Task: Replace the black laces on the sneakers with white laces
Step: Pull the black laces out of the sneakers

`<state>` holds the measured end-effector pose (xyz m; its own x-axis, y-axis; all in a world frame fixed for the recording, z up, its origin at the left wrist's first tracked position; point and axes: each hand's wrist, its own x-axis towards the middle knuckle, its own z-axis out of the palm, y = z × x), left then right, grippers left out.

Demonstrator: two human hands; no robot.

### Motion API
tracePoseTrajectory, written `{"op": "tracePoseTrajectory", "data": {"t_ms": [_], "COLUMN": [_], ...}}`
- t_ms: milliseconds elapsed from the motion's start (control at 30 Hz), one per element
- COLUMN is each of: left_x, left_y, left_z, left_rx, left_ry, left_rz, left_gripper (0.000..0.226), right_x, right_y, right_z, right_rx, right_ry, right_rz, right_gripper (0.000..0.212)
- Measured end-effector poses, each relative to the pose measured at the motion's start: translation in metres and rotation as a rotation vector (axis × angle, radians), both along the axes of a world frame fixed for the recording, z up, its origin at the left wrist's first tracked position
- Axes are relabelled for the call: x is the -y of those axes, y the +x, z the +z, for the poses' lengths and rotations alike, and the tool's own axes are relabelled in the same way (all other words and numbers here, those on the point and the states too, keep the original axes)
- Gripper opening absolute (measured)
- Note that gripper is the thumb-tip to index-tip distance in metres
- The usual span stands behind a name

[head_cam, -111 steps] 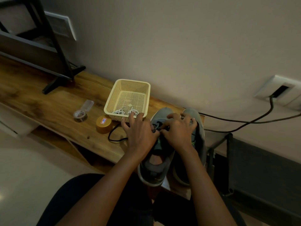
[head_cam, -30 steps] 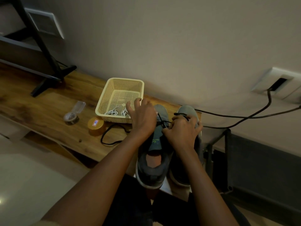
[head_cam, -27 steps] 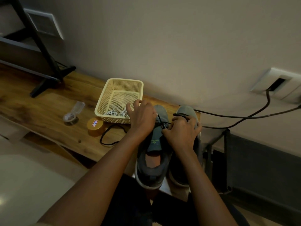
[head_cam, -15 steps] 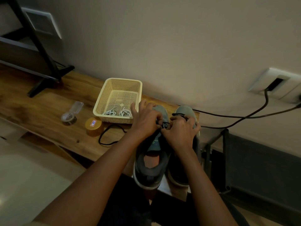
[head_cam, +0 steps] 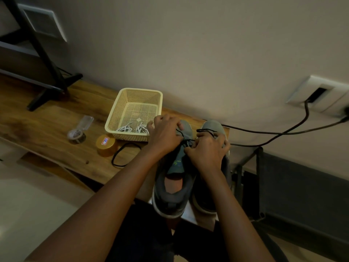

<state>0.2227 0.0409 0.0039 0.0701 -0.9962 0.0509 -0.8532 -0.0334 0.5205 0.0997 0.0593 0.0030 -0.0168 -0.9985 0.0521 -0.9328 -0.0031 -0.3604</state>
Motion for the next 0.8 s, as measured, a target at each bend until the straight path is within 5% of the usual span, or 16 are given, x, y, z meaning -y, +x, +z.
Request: {"op": "tracePoseTrajectory", "data": {"t_ms": [67,367,633,800], "left_x": [-0.002,-0.002,-0.001,-0.004], "left_y": [-0.002,-0.005,0.0,-0.001], "left_z": [0.0,-0.002,0.0,0.001], "left_rx": [0.044,0.197,-0.101,0.021], "left_ry": [0.039,0.029,-0.071,0.034], "left_rz": [-0.1,-0.078,0.196,-0.064], "left_gripper": [0.027,0.005,0.011,0.031], "right_x": [0.001,0.001,-0.006,-0.006], "right_y": [0.0,0.0,0.001,0.002], "right_z": [0.0,0.0,0.01,0.01], "right_rx": [0.004,0.013,0.063,0.064], "right_ry": [0.009,0.017,0.018,0.031], "right_rz": [0.007,-0.004,-0.023,-0.006], "right_gripper": [0.031,0.028,0.032,0.032]}}
